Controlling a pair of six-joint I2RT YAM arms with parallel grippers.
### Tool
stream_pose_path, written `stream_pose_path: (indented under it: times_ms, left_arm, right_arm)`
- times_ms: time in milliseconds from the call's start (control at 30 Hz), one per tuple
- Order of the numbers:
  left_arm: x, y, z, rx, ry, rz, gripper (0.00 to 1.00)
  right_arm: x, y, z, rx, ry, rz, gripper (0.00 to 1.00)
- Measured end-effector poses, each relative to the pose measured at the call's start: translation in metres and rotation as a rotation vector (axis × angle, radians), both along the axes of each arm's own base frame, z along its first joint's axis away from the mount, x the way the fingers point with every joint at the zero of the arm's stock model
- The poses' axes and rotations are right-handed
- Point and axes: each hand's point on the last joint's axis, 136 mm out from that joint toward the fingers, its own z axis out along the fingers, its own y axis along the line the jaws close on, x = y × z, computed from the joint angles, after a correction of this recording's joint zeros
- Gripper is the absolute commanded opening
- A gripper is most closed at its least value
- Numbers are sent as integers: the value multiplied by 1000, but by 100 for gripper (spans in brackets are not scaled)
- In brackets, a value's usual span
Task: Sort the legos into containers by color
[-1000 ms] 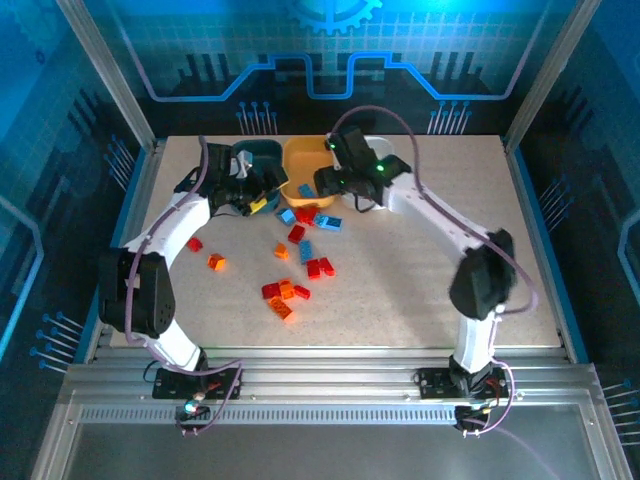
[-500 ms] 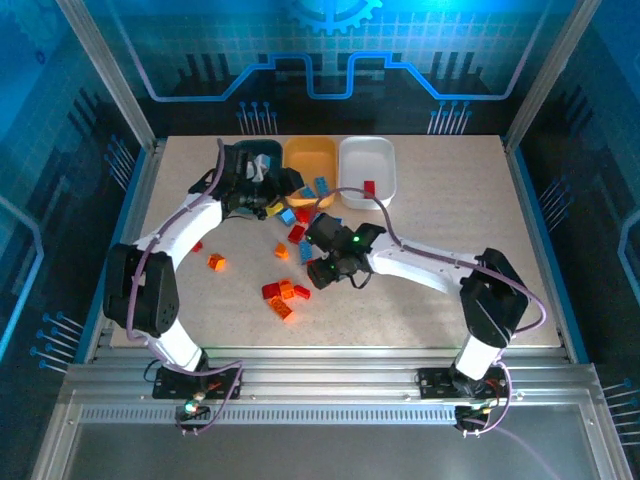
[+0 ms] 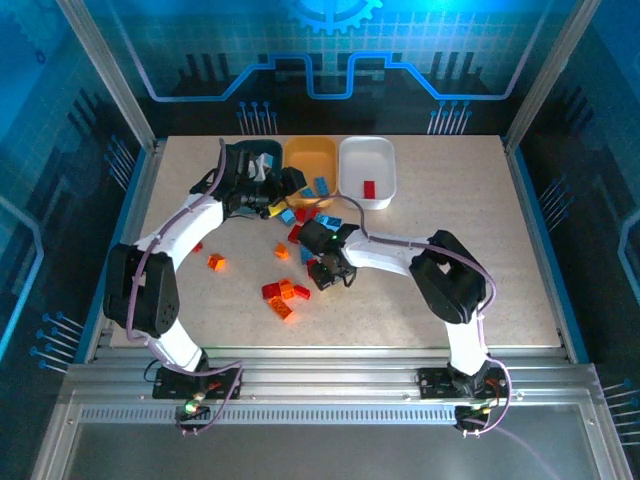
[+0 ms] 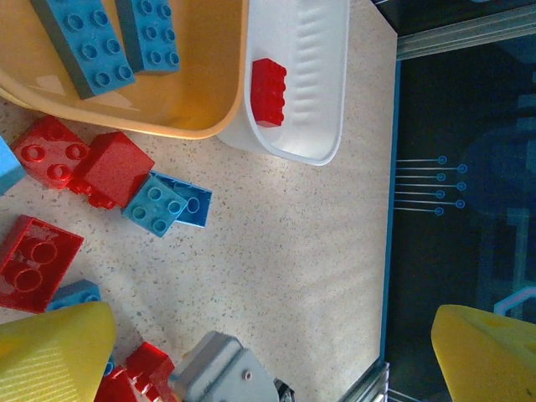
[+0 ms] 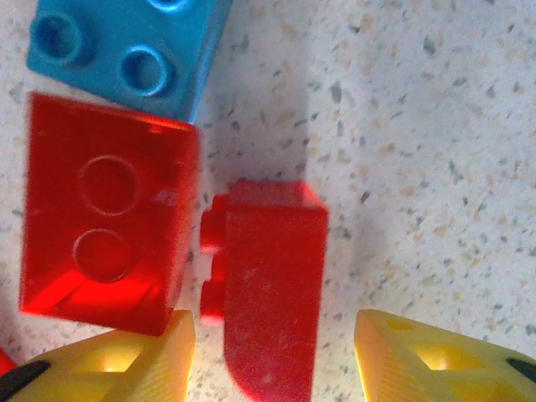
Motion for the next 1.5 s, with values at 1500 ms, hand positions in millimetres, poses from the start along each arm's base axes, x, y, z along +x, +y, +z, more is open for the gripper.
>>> stream_pose_path:
  times_ms: [1500]
  left_arm:
    - [-3, 9, 7, 46, -21, 26, 99]
  right_arm:
    - [256, -127, 101, 158, -296, -421, 59]
